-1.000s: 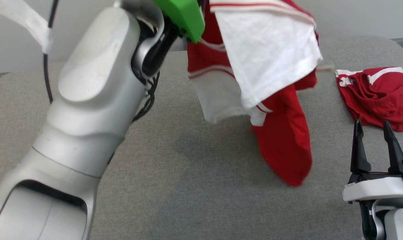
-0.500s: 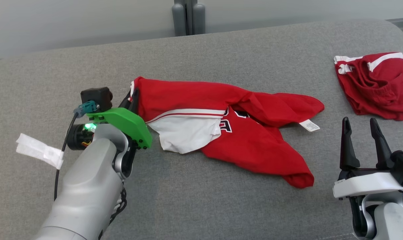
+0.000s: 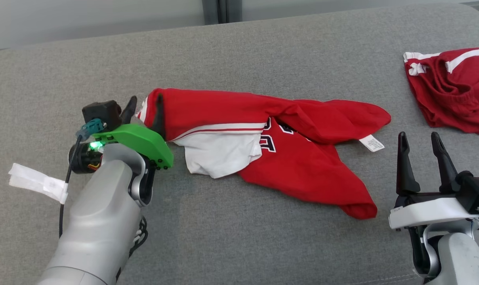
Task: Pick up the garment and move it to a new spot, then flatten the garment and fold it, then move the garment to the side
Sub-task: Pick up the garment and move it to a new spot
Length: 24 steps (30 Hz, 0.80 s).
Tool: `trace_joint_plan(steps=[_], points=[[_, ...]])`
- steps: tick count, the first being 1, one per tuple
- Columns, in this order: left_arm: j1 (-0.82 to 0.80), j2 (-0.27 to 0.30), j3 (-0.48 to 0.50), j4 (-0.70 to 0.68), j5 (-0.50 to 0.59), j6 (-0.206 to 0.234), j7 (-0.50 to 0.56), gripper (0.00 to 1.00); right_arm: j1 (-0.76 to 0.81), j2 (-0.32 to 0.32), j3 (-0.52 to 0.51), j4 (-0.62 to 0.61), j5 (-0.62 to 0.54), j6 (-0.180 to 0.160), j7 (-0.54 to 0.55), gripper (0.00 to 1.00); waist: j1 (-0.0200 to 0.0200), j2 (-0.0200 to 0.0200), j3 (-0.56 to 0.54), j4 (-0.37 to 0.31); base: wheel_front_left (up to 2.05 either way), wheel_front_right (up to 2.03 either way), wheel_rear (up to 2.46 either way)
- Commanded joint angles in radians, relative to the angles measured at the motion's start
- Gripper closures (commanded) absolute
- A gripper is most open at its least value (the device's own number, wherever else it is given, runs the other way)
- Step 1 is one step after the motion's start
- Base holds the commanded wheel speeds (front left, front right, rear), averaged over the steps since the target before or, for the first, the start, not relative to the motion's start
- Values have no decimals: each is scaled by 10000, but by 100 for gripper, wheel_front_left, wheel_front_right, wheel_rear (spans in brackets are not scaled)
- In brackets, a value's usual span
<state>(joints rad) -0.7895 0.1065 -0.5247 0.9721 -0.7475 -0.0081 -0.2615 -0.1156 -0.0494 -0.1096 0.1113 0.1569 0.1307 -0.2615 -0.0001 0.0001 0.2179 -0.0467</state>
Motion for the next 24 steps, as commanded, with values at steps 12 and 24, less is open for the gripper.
trace_joint_plan(steps=[12, 24], points=[[1799, 35, 1485, -2413, 2103, -163, -38, 0, 11, -23, -89, 191, -498, 1, -48, 0, 1, -1, -653, 362, 0, 0, 0], [5106, -285, 3081, -5125, 3613, 286, -27, 0, 586, -21, 336, 414, -476, 1, -49, 0, 1, -1, -1614, 709, 0, 0, 0]])
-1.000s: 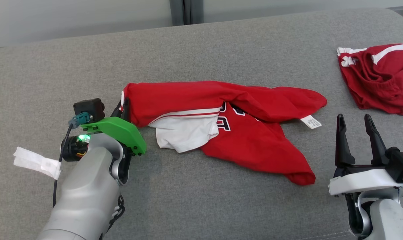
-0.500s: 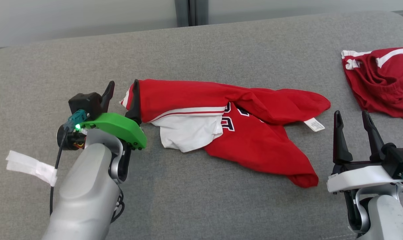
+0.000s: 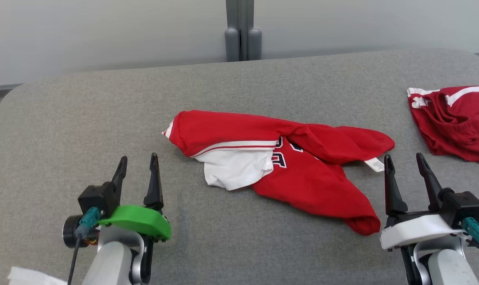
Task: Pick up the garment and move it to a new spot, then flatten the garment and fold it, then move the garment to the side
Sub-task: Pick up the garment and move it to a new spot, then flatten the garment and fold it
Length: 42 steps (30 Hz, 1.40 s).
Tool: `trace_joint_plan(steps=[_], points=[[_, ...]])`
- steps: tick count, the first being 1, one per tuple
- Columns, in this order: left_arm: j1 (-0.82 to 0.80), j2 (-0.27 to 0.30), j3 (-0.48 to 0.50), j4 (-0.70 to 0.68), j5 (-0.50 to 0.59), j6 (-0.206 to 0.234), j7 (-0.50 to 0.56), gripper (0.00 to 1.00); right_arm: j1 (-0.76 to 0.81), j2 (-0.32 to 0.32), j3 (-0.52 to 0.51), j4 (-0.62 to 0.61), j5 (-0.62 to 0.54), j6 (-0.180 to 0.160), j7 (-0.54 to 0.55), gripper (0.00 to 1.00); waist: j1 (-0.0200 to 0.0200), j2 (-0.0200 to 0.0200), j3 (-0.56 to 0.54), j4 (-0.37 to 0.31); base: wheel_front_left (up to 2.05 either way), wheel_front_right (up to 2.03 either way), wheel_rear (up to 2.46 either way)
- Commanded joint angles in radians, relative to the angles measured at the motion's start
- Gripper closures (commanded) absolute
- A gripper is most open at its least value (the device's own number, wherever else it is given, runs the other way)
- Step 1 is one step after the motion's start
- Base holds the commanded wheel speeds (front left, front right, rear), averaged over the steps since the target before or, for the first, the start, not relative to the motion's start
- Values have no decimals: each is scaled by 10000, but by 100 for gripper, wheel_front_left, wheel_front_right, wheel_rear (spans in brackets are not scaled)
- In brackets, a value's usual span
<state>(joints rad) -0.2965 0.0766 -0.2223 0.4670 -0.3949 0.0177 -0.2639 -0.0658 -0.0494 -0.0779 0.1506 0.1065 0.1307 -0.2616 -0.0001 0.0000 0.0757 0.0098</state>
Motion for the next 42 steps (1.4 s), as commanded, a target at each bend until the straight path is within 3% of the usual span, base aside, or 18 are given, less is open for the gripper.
trace_joint_plan(steps=[1, 16, 42], points=[[417, -27, 144, -266, 188, 58, -2, 0, 138, -23, 35, 26, 47, 1, -47, 0, 1, 0, -244, 171, 0, 0, 0], [2535, -253, 507, -1811, 557, 246, -3, 0, 811, -26, 553, 154, 493, 1, -47, 0, 1, 0, -747, 493, 0, 0, 0], [2508, -254, -50, -1693, 675, 292, -3, 0, 786, -24, 565, 302, 393, 1, -48, 0, 1, 0, -746, 464, 0, 0, 0]])
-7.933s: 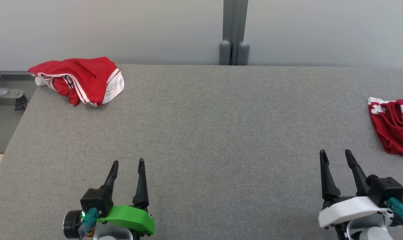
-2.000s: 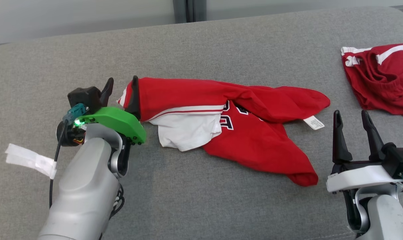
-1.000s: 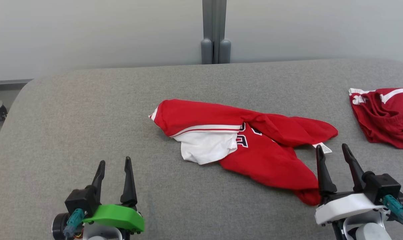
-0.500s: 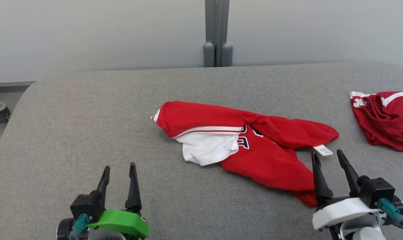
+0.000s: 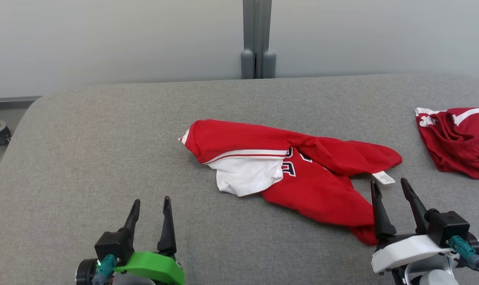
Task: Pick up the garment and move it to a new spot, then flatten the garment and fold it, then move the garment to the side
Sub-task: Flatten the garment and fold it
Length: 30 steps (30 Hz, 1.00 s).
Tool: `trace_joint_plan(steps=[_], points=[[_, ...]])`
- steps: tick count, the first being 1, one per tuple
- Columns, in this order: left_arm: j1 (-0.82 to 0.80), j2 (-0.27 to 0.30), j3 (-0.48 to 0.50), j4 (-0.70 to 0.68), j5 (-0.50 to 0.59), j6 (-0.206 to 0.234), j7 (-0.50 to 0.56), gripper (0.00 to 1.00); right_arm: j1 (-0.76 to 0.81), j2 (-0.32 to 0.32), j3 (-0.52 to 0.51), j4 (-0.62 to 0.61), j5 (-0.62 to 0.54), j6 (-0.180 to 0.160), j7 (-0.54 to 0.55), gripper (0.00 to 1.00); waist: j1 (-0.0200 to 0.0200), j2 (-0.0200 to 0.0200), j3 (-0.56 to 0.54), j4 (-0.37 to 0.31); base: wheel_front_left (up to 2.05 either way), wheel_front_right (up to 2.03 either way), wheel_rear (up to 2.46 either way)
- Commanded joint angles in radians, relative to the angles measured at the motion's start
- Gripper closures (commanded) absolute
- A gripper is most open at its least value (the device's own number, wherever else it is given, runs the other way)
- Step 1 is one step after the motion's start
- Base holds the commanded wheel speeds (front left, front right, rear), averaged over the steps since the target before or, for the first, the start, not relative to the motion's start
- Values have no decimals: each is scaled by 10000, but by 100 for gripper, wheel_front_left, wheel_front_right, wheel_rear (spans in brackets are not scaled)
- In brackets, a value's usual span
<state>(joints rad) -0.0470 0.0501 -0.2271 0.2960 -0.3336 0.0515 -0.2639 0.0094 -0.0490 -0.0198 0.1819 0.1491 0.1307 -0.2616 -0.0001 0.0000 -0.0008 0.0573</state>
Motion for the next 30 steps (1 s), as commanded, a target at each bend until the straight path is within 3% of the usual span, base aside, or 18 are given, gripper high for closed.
trace_joint_plan(steps=[1, 9, 17, 24, 26, 29, 30], points=[[-81, 10, -125, 108, 75, -78, -3, 0, 29, -28, -23, -28, -52, 1, -48, 0, 1, 0, 54, -25, 0, 0, 0], [-1410, 18, -1834, 1560, -402, -500, 215, 0, -269, -27, 51, -130, -136, 1, -45, 0, 1, 0, 689, -331, 0, 0, 0], [-3220, 24, -2812, 3753, -1635, -124, 414, 0, -720, -27, 228, -186, -186, 1, -40, 0, 1, 0, 1471, -1078, 0, 0, 0], [-4097, 25, -3101, 5168, -2515, -152, 263, 1, -902, -25, 129, -276, -185, 1, -40, 0, 1, 0, 1824, -1554, 0, 0, 0], [-4269, 25, -3194, 5446, -2698, -141, 215, 45, -920, -25, 119, -282, -173, 1, -40, 0, 1, 0, 1858, -1630, 0, 0, 0], [-4441, 25, -3358, 5772, -2963, -122, 148, 71, -929, -25, 88, -308, -136, 1, -40, 0, 1, 0, 1890, -1684, 0, 0, 0], [-4487, 25, -3387, 5811, -3051, -138, 101, 92, -932, -25, 67, -317, -127, 1, -40, 0, 1, 0, 1896, -1686, 0, 0, 0]])
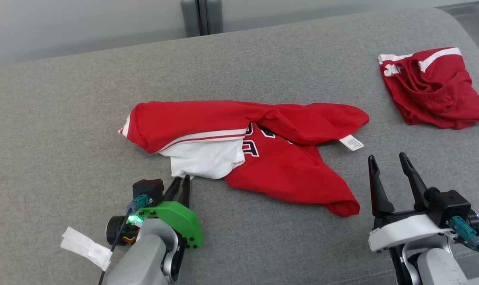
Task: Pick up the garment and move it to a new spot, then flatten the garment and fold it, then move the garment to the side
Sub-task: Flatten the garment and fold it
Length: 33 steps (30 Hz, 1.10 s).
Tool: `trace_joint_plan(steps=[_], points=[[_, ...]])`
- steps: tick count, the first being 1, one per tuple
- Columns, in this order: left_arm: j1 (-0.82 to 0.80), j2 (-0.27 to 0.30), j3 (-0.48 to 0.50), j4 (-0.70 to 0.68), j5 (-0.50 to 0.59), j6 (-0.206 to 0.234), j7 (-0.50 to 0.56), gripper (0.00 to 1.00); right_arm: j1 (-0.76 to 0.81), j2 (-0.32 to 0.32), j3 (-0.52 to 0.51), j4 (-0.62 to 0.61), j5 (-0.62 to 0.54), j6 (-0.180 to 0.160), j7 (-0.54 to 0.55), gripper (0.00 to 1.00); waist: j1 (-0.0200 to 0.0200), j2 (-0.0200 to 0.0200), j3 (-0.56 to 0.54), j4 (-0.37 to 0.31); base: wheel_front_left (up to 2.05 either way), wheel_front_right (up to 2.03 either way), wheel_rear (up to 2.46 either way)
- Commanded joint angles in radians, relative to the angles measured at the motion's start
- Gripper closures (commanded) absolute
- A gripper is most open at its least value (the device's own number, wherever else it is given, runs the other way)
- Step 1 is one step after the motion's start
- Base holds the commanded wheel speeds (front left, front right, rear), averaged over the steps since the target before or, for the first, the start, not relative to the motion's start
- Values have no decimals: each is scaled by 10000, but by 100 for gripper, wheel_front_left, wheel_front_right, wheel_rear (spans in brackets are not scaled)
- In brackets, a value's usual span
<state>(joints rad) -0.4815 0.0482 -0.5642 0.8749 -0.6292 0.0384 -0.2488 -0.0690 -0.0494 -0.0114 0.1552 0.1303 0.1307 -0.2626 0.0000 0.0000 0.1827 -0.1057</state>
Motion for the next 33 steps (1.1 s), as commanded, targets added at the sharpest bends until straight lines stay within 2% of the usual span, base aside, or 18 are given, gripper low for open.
trace_joint_plan(steps=[1, 5, 9, 18, 22, 27, 33], points=[[-181, 44, -34, 24, -138, -4, -74, 100, -147, -21, -41, -57, 64, 1, -31, 0, 0, 0, 63, -49, 0, 0, 0], [-149, 44, -145, -147, -239, -4, -165, 100, -133, -21, -143, -38, 73, 1, -31, 0, 0, 0, 23, 55, 0, 0, 0], [180, 49, 110, -890, 156, 158, -166, 100, -63, -23, -214, -45, 92, 1, -31, 0, 0, 0, -67, 253, 0, 0, 0], [2011, 638, 1339, -4236, 1287, 542, -156, 100, 301, -23, -579, 71, -2, 1, -32, 0, 0, 0, -421, 958, 0, 0, 0], [2838, 931, 1655, -5270, 1504, 756, -151, 100, 481, -23, -813, 226, -107, 1, -31, 0, 0, 0, -610, 1282, 0, 0, 0], [3495, 1186, 1847, -5565, 1390, 960, -118, 100, 554, -21, -957, 388, -203, 1, -31, 0, 0, 0, -755, 1496, 0, 0, 0], [3846, 1049, 1776, -4979, 1085, 902, 141, 100, 468, -24, -907, 530, -218, 1, -31, 0, 0, 0, -821, 1510, 0, 0, 0]])
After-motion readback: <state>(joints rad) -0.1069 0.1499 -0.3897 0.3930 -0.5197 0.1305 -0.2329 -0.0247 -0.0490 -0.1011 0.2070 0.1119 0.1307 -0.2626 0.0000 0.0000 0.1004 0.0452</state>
